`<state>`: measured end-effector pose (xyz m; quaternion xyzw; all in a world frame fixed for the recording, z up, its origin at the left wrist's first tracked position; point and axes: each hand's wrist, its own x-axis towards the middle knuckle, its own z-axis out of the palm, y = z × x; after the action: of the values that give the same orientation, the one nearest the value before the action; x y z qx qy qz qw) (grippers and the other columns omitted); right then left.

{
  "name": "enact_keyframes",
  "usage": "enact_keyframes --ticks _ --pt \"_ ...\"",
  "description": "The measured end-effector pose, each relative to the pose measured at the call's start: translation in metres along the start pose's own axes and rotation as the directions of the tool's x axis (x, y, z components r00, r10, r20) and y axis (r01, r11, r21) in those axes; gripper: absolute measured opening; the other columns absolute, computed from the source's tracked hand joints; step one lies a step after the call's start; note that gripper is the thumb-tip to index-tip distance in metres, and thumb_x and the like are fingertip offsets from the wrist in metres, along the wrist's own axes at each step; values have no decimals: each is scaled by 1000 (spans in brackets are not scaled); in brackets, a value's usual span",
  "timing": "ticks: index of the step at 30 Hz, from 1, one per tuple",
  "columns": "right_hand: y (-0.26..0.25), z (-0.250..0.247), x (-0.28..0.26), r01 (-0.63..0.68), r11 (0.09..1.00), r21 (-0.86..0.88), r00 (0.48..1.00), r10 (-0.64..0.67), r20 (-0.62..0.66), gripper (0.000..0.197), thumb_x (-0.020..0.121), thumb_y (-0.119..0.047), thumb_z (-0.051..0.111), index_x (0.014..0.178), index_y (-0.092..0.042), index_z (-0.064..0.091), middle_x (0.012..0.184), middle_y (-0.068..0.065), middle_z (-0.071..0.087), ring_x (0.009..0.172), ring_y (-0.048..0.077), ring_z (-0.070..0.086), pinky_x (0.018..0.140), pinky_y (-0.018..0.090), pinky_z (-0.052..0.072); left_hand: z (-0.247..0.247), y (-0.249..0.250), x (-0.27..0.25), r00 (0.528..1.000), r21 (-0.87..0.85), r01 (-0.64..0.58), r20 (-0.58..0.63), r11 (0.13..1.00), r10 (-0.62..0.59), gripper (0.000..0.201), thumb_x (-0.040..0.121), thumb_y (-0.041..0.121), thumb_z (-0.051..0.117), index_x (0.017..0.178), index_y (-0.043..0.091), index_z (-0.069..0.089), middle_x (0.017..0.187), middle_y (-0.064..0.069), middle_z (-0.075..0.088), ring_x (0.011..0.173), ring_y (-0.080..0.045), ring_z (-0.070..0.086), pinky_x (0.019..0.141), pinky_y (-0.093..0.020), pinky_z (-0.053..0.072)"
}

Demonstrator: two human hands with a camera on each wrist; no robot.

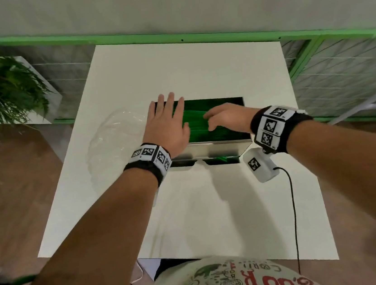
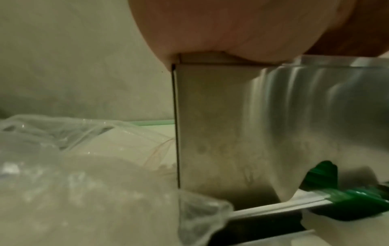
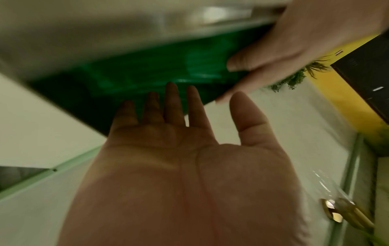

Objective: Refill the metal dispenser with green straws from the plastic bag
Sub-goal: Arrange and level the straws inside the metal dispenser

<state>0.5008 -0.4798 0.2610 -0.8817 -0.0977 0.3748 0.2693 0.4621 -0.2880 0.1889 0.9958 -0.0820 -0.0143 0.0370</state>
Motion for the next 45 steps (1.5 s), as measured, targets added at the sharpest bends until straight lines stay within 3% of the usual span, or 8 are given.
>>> enact_keyframes --ticks 6,9,13,16,22,32,38,45 --pt "-18 -14 26 9 980 -197 999 -18 -45 63 81 -12 63 143 -13 51 143 8 54 127 24 51 103 33 42 2 1 -7 998 -109 7 -64 994 -14 68 94 24 46 157 6 30 169 -16 16 156 -36 14 122 -47 30" --pt "-15 13 41 55 936 -348 998 -56 8 63 78 -11 65 138 -9 46 120 9 59 104 25 59 79 30 48 4 2 -13 998 -213 -1 -65 977 -13 64 93 17 48 155 7 34 170 -11 13 157 -30 14 106 -42 48" --pt "-17 20 55 66 891 -450 997 -74 1 32 72 -14 67 101 -13 53 95 6 61 83 25 61 61 28 46 3 3 -10 997 -161 -30 -75 986 18 63 88 22 45 148 3 46 164 -20 29 153 -40 23 124 -51 25" --pt "-26 7 58 17 896 -444 998 15 69 35 66 -18 75 95 -12 58 89 4 63 80 23 61 65 32 51 1 2 -8 996 -123 35 -81 992 -45 71 84 33 40 149 4 42 164 -23 27 153 -43 20 125 -53 18" --pt "-23 8 56 -24 926 -378 997 51 61 69 68 -16 68 133 -8 49 123 9 57 109 28 57 90 40 53 2 2 -6 996 -107 77 -28 991 -80 80 87 40 39 157 2 27 167 -22 19 155 -41 13 128 -49 13" --pt "-24 15 58 -37 905 -423 992 86 97 48 70 -15 69 116 -7 60 86 6 64 80 23 64 65 35 53 3 2 -6 997 -118 64 -35 991 -69 82 84 42 35 157 4 29 166 -20 23 155 -40 16 127 -49 14" --pt "-27 -13 60 -26 885 -465 987 96 127 84 75 -22 72 151 -12 37 151 8 44 132 25 45 103 35 41 1 2 -7 997 -88 73 -34 993 -76 82 86 44 36 158 6 27 167 -18 22 155 -39 15 126 -52 14" --pt "-28 -10 54 -27 878 -478 991 86 104 83 76 -17 69 151 -12 34 145 11 49 124 28 52 101 38 47 1 1 -7 995 -93 93 -8 991 -95 80 89 44 35 160 10 23 168 -13 20 156 -35 12 125 -57 14"
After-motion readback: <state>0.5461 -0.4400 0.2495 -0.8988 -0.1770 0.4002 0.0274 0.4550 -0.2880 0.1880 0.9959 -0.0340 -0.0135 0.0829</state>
